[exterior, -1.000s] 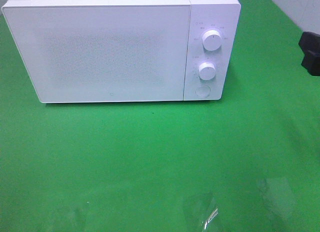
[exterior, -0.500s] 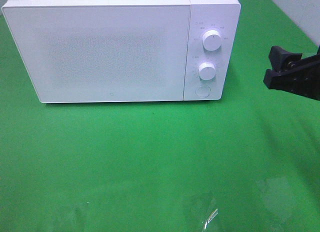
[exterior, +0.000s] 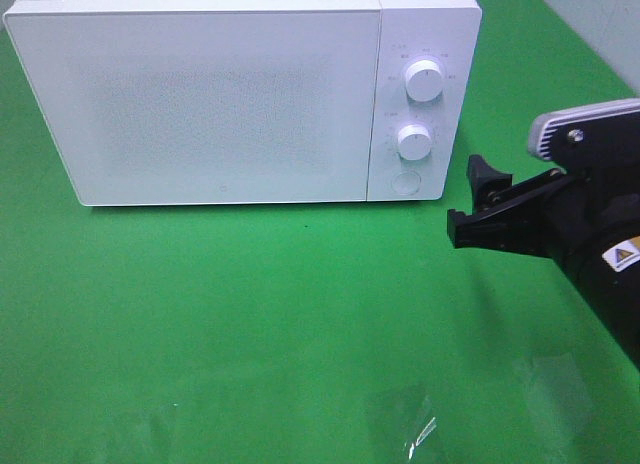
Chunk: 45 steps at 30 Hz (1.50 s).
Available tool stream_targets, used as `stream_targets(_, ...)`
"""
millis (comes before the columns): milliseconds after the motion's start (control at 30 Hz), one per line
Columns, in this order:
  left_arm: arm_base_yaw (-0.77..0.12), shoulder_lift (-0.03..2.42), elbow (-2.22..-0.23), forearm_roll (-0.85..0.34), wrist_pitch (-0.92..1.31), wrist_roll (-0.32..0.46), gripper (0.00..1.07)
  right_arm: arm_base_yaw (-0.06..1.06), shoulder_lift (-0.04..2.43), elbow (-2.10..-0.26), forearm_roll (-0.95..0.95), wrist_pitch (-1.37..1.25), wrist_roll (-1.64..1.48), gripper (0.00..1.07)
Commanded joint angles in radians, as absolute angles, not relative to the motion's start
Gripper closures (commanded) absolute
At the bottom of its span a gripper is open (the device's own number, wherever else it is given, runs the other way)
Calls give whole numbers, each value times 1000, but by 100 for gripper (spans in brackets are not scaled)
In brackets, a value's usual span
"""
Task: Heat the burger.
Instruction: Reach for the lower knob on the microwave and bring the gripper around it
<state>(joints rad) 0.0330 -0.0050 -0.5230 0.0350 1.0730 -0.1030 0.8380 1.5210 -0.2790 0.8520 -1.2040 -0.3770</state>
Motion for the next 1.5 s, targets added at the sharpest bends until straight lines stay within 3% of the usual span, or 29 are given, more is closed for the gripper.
stream_targets(33,34,-22,-521,32,1071,-104,11,867,1558,-303,886,-1283,-388,31)
stream_targets(500,34,-22,-521,32,1071,-104,11,896,1738,-497,958,-1304,-406,31)
stream_targets(1500,34,-22,-521,33,1071,-104,11,744,1999,-768,853,-1254,-313,31)
